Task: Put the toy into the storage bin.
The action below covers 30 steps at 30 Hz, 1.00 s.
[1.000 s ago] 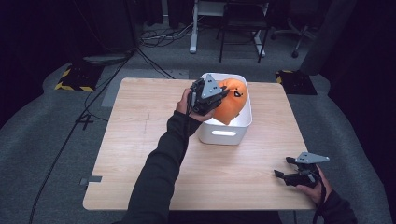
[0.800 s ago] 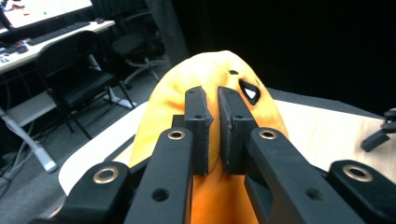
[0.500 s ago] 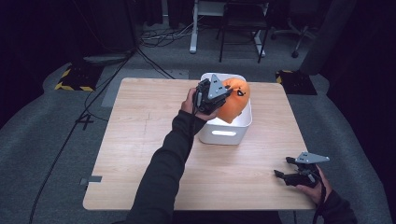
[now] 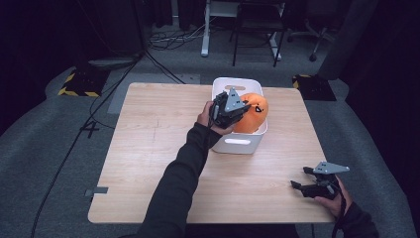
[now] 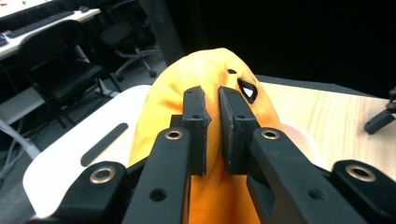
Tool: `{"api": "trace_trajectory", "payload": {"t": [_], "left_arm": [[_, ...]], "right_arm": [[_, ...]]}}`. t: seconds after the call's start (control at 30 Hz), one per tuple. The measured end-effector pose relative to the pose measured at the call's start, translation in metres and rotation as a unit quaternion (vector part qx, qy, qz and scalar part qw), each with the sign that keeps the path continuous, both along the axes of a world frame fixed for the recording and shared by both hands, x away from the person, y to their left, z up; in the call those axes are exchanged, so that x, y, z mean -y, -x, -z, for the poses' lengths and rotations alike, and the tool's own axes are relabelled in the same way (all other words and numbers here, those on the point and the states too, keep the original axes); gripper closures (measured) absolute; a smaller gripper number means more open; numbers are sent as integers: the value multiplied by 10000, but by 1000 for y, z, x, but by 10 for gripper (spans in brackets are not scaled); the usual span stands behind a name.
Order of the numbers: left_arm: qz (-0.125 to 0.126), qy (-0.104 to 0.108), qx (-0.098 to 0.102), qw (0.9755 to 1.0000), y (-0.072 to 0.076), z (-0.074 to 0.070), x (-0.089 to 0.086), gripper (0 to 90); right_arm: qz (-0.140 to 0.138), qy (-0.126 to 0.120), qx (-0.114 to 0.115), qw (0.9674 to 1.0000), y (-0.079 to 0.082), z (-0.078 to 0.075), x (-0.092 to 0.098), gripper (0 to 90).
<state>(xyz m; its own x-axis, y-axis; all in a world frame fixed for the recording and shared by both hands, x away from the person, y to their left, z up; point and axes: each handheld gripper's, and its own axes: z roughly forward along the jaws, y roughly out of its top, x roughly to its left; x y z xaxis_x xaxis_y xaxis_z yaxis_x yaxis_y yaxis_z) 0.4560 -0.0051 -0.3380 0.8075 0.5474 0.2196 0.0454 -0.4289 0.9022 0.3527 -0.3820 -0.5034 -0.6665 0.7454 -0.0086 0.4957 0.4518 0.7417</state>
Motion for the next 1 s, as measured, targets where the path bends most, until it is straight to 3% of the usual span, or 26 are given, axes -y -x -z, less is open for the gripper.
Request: {"api": "trace_trajectory", "payload": {"t": [0.13, 0.37, 0.43, 0.6, 0.8, 0.9, 0.97, 1.0], "left_arm": [[83, -34, -125, 9999, 0, 5, -2, 813], [189, -298, -312, 9989, 0, 14, -3, 797], [221, -466, -315, 9982, -1, 15, -3, 787], [303, -564, -428, 9970, -1, 17, -3, 774], [346, -882, -544, 9940, -1, 22, 0, 746], [317, -927, -619, 9933, -2, 24, 0, 739], [278, -943, -568, 9935, -2, 23, -1, 739], [327, -855, -549, 9943, -2, 21, -2, 778]], "right_arm": [[-6, -1, 4, 10000, 0, 0, 0, 166], [-4, -4, -1, 10000, 0, 0, 0, 166], [-1, -4, -5, 10000, 0, 0, 0, 167], [-1, -3, -4, 10000, 0, 0, 0, 167], [-11, -1, 11, 10000, 0, 0, 0, 167], [-7, 0, 10, 10000, 0, 0, 0, 167], [-6, 1, 8, 10000, 0, 0, 0, 167], [-12, 0, 12, 10000, 0, 0, 0, 167]]}}
